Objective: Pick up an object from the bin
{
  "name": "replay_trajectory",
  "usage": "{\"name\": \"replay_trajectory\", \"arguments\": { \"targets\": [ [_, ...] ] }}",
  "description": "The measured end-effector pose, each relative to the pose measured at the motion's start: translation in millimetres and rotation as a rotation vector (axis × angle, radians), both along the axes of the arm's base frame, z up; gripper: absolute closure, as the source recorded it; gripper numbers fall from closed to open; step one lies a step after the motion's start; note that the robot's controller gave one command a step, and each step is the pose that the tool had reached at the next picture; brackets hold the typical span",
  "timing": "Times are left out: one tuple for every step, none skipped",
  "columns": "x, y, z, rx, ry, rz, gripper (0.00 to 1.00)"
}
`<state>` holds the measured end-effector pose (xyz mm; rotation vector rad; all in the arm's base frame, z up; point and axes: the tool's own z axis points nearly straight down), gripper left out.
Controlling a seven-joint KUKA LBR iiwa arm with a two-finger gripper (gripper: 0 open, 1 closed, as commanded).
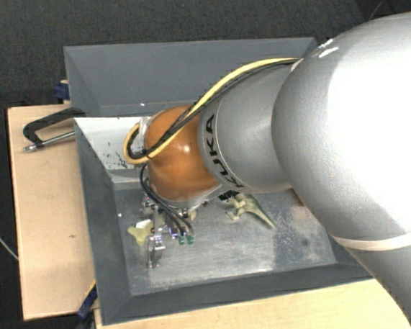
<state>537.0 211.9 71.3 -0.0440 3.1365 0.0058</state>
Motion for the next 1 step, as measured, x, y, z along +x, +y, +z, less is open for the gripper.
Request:
{"name": "replay_trajectory", "arguments": {
  "targets": [
    [1.0, 1.1, 1.1, 0.000, 0.000, 0.000, 0.00]
  ]
}}
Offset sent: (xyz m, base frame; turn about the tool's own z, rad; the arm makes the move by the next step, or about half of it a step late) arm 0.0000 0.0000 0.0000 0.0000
